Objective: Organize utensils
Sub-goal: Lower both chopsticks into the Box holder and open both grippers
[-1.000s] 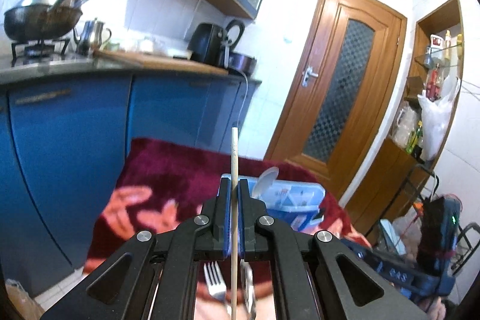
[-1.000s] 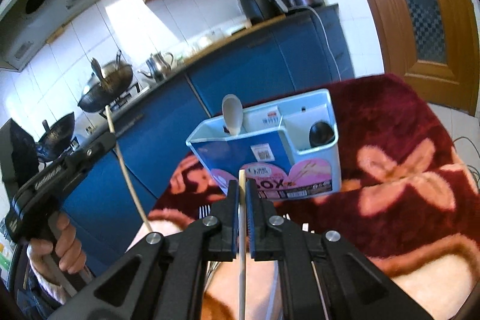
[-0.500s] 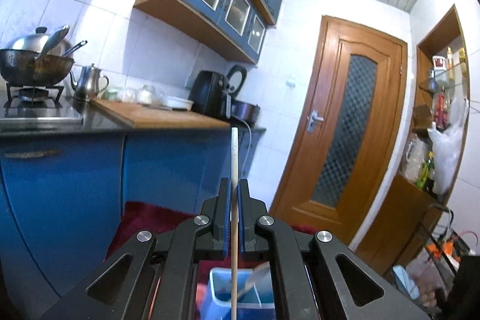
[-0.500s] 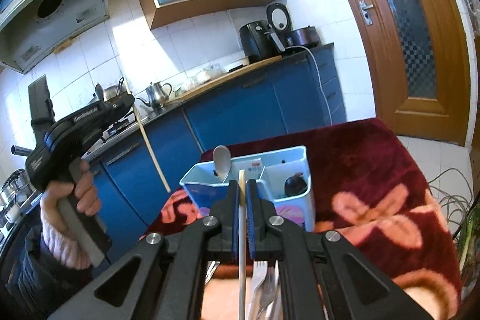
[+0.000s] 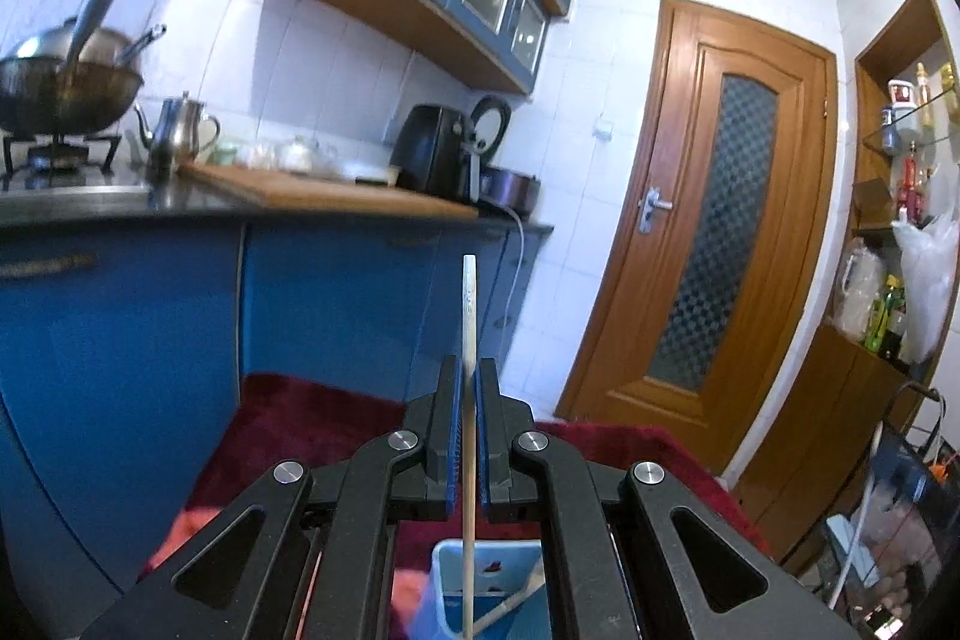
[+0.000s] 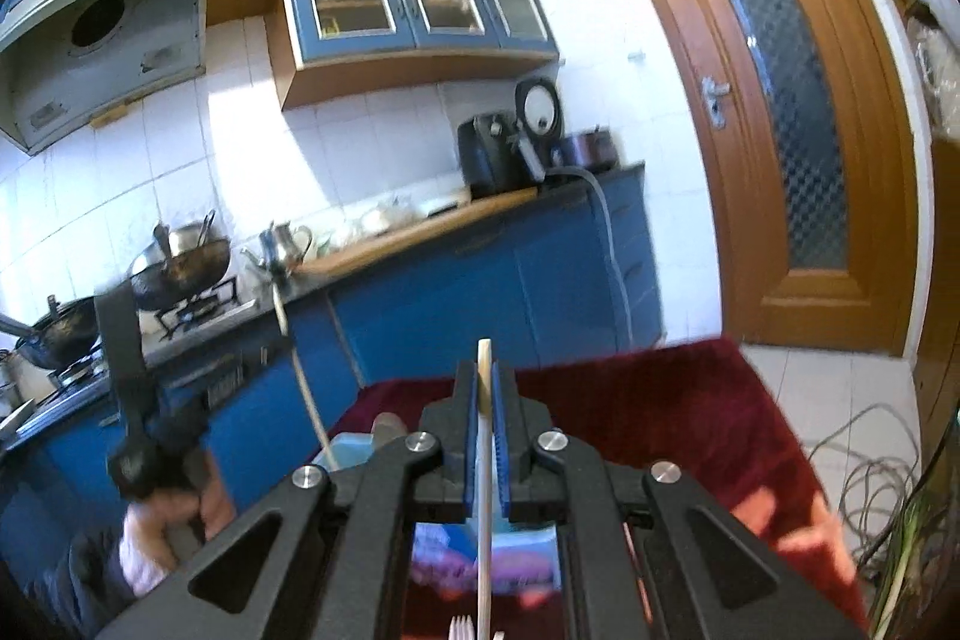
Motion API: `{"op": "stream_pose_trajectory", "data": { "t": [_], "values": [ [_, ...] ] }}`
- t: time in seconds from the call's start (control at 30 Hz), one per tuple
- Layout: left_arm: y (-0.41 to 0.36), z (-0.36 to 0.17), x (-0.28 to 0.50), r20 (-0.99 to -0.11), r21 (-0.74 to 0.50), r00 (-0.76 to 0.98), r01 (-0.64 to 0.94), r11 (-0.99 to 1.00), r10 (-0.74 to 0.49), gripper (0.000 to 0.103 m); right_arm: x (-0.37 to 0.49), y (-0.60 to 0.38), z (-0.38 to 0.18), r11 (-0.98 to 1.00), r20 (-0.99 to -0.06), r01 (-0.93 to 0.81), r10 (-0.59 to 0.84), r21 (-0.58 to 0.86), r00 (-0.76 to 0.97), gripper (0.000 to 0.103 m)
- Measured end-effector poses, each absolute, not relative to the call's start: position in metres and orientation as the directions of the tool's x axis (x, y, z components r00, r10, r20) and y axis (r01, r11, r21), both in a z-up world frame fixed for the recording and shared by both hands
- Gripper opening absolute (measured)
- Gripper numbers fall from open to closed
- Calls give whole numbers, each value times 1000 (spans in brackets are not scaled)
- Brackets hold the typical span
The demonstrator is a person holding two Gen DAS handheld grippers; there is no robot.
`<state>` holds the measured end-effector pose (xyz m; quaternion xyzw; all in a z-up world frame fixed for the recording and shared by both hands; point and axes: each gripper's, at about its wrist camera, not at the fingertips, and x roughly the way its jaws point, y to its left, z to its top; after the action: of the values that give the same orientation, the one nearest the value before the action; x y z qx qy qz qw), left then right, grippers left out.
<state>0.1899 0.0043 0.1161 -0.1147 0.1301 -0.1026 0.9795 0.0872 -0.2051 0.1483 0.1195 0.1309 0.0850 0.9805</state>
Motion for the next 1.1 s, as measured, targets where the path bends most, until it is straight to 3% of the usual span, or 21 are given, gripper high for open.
{"op": "stream_pose_trajectory", "data": {
  "t": [0.2,0.57,0.97,1.0,1.1],
  "values": [
    [1,102,190,-256,-249,936,176,952,-240,4,106,-201,168,975,-106,-93,117,203,987,6],
    [-4,87,190,-293,-237,921,190,953,-256,4,141,-181,170,994,24,20,-23,111,999,7],
    [-3,80,195,-337,-248,900,200,948,-278,4,164,-179,130,996,-159,-33,45,80,986,8],
    [-4,80,195,-345,-247,896,200,948,-279,6,164,-180,127,996,-170,-39,53,84,984,10],
    [-6,81,192,-363,-239,889,201,950,-280,19,163,-183,122,991,-193,-53,76,122,978,27]
  ]
}}
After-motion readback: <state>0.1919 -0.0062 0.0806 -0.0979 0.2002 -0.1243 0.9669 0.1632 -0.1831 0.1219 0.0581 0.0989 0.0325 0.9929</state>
